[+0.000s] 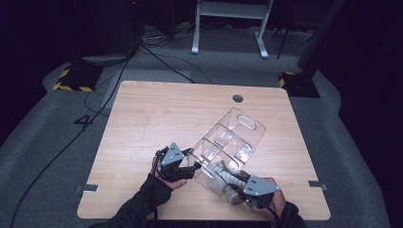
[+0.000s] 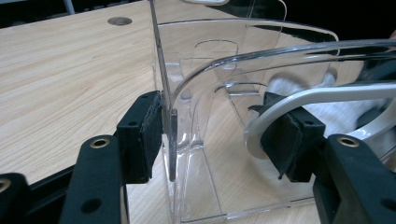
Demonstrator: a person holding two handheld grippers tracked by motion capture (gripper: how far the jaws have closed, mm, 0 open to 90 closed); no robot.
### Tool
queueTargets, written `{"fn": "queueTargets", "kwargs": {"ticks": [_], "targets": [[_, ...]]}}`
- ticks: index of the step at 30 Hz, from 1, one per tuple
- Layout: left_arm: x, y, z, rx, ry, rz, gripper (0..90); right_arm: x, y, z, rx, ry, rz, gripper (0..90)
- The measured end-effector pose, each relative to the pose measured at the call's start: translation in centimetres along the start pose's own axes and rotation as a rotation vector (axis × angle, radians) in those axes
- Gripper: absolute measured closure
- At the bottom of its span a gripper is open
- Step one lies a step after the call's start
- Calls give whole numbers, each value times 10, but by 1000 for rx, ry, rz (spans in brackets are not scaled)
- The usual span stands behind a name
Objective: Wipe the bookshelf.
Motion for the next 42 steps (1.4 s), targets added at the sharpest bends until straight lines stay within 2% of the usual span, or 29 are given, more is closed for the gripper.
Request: {"fn": "queueTargets", "kwargs": {"ticks": [4, 6, 8, 9, 11, 13, 14, 17, 20, 22, 23, 24, 26, 27, 28, 29, 31, 39, 42], "targets": [[-1, 6, 3, 40, 2, -18, 395, -18, 12, 28, 74, 87, -20, 719], [-4, 10, 5, 66, 10, -33, 355, -21, 15, 34, 78, 109, -32, 718], [-7, 14, 7, 94, 18, -59, 341, -18, 20, 38, 71, 126, -72, 716], [-8, 18, 8, 125, 18, -71, 335, -14, 24, 38, 77, 122, -84, 716], [-11, 21, 7, 144, 19, -102, 327, -10, 31, 39, 99, 117, -101, 715], [-14, 25, 7, 180, 20, -122, 313, -9, 38, 42, 97, 126, -129, 713], [-18, 28, 7, 186, 26, -137, 308, -8, 40, 42, 88, 127, -142, 713], [-23, 31, 6, 203, 34, -143, 305, -7, 45, 45, 87, 133, -153, 711], [-29, 32, 4, 201, 44, -162, 331, -4, 47, 50, 95, 132, -155, 708], [-33, 36, 4, 221, 52, -157, 334, -3, 49, 53, 93, 139, -168, 707], [-36, 38, 4, 224, 59, -175, 344, -2, 49, 53, 93, 137, -167, 707], [-37, 39, 3, 220, 61, -175, 364, -2, 49, 55, 94, 135, -161, 705], [-38, 43, 1, 243, 53, -180, 407, -1, 49, 57, 96, 134, -165, 704], [-37, 42, -2, 209, 36, -206, 436, 0, 49, 58, 97, 131, -163, 704], [-37, 42, -3, 216, 33, -211, 474, 1, 49, 59, 97, 132, -168, 705], [-37, 44, -4, 232, 34, -198, 500, 1, 49, 61, 97, 134, -167, 705], [-36, 42, -5, 225, 22, -195, 558, 1, 50, 66, 107, 141, -171, 707], [-34, 45, -4, 245, 22, -205, 683, -19, 55, 110, 189, 264, -180, 710], [-33, 50, -4, 231, 24, -218, 728, -22, 54, 127, 218, 294, -173, 710]]}}
Point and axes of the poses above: each handheld gripper's, and its own axes: z roughly backward along the jaws, x roughly out of its underside, y roughly to its right, the point moved 10 cm from there along -z, roughly forward along the jaws, and after that the axes turned 8 degrees about -x, right-handed, at the moved point
